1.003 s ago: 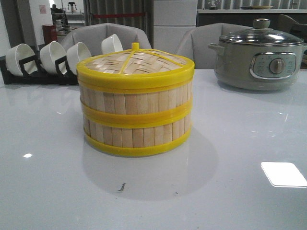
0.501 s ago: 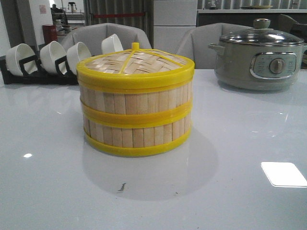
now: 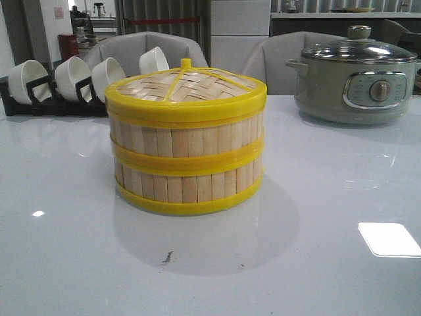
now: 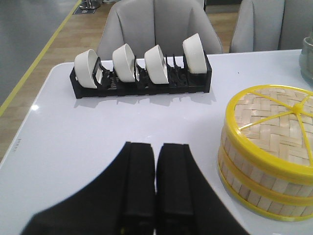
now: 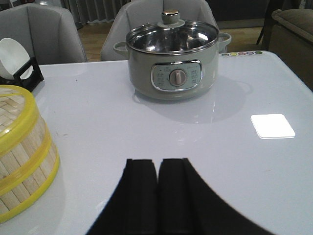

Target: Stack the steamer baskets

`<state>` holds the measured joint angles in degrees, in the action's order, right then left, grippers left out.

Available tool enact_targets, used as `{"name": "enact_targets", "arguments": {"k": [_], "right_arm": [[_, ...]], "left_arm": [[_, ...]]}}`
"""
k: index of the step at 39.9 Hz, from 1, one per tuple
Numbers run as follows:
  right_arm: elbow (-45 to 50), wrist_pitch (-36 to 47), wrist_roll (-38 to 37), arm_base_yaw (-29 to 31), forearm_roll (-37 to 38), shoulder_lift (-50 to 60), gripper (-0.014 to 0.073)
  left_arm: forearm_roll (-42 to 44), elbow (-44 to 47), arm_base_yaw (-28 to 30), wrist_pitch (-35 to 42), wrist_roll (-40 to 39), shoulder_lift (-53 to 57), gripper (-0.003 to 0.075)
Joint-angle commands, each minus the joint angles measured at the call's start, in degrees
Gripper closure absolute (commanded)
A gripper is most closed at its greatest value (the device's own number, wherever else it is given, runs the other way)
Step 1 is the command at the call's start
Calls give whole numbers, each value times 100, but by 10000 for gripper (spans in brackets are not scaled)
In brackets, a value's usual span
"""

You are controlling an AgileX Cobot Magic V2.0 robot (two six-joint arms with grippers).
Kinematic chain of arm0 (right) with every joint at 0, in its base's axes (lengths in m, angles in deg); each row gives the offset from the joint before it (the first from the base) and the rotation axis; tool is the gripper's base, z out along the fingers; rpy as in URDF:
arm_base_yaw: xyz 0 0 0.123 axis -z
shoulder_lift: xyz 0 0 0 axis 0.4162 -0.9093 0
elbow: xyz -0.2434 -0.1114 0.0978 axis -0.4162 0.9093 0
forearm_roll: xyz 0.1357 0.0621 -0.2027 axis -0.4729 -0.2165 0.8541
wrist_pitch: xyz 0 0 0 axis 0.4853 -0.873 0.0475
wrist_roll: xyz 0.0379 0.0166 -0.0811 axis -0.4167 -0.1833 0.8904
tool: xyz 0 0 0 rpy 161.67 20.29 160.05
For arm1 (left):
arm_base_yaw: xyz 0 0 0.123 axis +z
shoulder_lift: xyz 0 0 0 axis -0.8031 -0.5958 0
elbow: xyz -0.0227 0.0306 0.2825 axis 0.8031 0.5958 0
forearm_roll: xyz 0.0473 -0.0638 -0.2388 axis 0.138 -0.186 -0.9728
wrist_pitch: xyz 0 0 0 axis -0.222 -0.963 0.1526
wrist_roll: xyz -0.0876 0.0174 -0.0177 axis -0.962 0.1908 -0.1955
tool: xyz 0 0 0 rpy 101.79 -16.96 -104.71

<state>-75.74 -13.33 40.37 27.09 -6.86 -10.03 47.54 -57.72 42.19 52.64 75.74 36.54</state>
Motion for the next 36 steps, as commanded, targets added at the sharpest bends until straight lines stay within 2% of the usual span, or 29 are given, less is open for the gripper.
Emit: {"name": "enact_targets", "arguments": {"k": [1,36], "right_arm": [[-160,472,63,37,7,-22,538],[-160,472,63,37,7,-22,538]], "left_arm": [[9,-153,-31,478,-11,-20,635],[-17,-97,-43,733,-11,-97,636]]}}
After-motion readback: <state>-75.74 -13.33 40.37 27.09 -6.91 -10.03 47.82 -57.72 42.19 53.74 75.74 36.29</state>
